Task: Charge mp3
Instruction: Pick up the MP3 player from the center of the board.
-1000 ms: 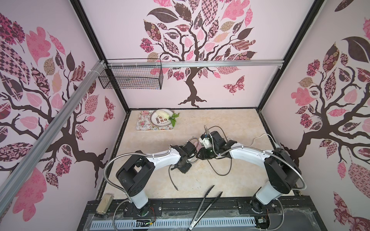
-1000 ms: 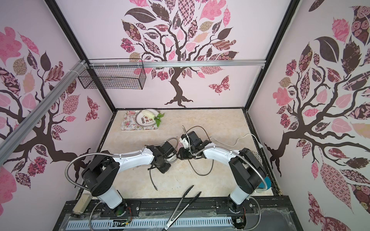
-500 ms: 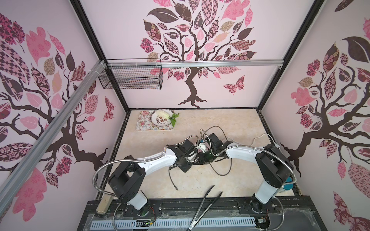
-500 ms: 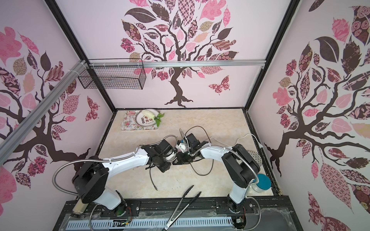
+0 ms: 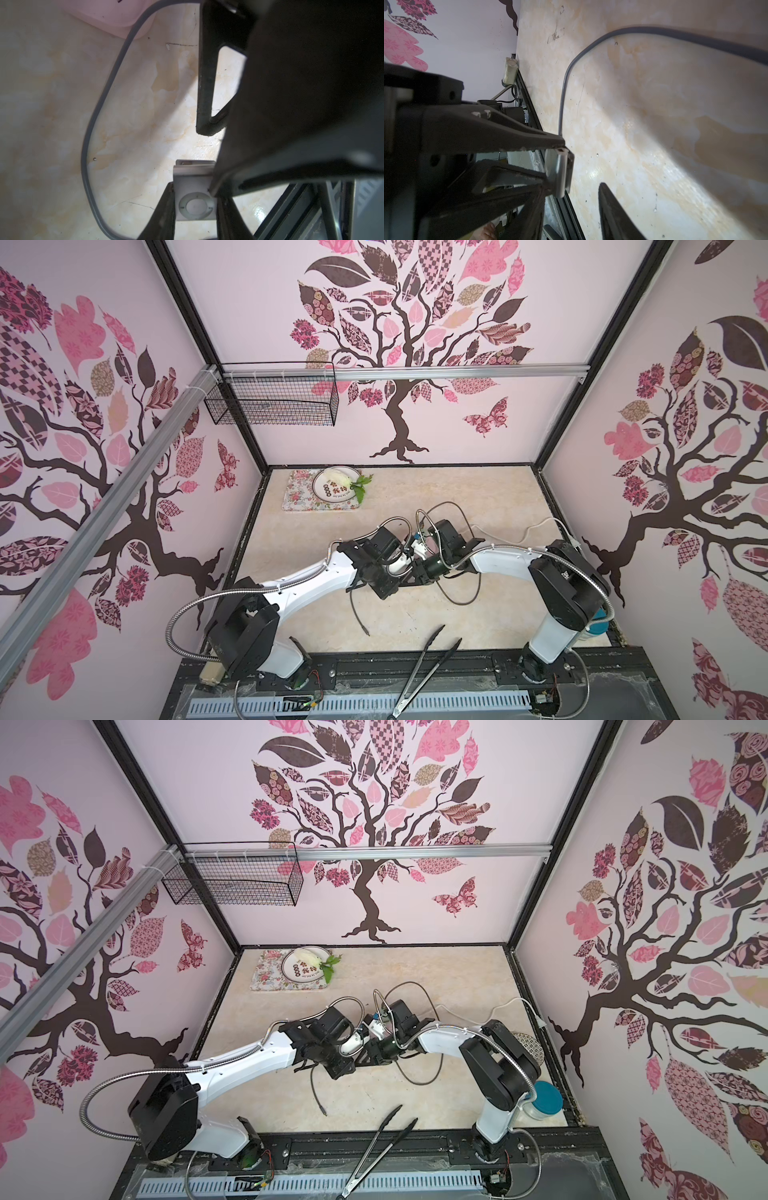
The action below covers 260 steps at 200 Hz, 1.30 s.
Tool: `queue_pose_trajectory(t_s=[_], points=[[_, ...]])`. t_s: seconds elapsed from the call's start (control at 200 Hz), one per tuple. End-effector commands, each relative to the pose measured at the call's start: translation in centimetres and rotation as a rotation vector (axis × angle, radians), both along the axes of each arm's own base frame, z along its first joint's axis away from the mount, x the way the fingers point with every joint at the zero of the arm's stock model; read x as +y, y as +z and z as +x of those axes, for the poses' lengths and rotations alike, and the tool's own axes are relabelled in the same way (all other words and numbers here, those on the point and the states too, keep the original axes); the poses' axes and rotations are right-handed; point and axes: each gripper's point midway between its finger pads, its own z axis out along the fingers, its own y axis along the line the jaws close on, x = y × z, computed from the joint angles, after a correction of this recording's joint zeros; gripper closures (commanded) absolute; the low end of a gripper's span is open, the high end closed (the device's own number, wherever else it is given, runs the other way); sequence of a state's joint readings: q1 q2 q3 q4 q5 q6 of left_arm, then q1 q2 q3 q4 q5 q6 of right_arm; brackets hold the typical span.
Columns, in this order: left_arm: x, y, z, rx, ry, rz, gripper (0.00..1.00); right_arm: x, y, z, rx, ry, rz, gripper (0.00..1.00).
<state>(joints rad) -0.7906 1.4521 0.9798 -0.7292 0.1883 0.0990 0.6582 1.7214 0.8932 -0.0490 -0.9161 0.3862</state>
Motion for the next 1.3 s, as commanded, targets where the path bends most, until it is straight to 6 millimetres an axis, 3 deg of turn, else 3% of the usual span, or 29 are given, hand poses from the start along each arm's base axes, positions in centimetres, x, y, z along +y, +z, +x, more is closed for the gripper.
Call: queue_pose_trajectory(t_s=[0.0, 0.4, 0.51, 0.94, 1.296], points=[[-1.1, 1.9, 0.0, -0.039, -0.035, -0.083, 0.73, 0.6, 0.7, -0.2, 0.001, 0.042, 0.033, 0.59], [-2.1, 1.6, -1.0, -0.018, -0.099, -0.089, 0.71, 1.6, 1.5, 0.0, 0.041, 0.066, 0.079, 0.62], [-2.1, 1.8, -0.8, -0.037, -0.098, -0.090, 0.71, 1.5, 1.0, -0.3, 0.063, 0.075, 0.071, 0.69], [-2.9, 2.1, 0.3, -0.082, -0.120, -0.086, 0.71, 1.9, 0.3, -1.5, 0.110, 0.123, 0.046, 0.68], [-3.6, 2.9, 0.3, -0.090, -0.125, -0.140, 0.71, 2.9, 1.2, -0.4, 0.143, 0.057, 0.094, 0.66]])
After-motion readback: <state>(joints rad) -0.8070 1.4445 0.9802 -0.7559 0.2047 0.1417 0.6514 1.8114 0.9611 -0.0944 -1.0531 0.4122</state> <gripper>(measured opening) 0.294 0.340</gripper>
